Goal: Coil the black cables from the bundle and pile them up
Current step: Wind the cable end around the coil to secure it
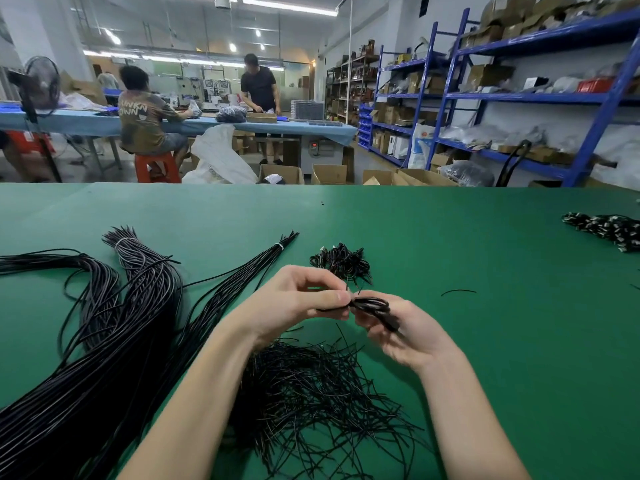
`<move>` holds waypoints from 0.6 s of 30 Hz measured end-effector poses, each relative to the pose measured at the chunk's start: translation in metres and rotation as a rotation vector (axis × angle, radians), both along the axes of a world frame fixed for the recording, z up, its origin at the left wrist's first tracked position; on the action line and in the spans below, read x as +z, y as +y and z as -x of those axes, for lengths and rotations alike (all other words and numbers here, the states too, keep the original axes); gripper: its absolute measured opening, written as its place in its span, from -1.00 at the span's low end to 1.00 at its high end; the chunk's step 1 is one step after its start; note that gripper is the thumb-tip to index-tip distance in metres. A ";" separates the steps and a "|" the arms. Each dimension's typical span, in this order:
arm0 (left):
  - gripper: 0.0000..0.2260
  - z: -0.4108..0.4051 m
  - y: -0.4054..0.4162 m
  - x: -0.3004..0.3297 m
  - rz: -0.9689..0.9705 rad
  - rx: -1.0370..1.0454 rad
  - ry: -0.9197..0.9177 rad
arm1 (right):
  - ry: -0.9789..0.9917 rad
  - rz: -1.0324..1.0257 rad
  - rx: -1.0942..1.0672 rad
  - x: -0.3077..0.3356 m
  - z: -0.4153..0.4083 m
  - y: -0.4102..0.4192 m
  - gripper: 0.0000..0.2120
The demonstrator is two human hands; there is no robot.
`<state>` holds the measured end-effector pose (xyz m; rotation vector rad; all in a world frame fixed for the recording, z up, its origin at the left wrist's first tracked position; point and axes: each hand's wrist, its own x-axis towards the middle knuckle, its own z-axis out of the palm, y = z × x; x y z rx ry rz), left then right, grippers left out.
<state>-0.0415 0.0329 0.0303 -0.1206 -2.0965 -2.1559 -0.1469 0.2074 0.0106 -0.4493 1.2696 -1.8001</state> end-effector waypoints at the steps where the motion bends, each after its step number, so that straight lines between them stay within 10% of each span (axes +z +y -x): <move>1: -0.94 -0.002 -0.002 0.002 0.070 -0.008 -0.017 | 0.087 -0.045 0.033 0.002 -0.001 0.001 -0.91; 18: -0.95 -0.001 0.032 0.021 1.099 0.049 -0.037 | 0.718 -0.658 -0.045 0.024 -0.001 0.006 -0.80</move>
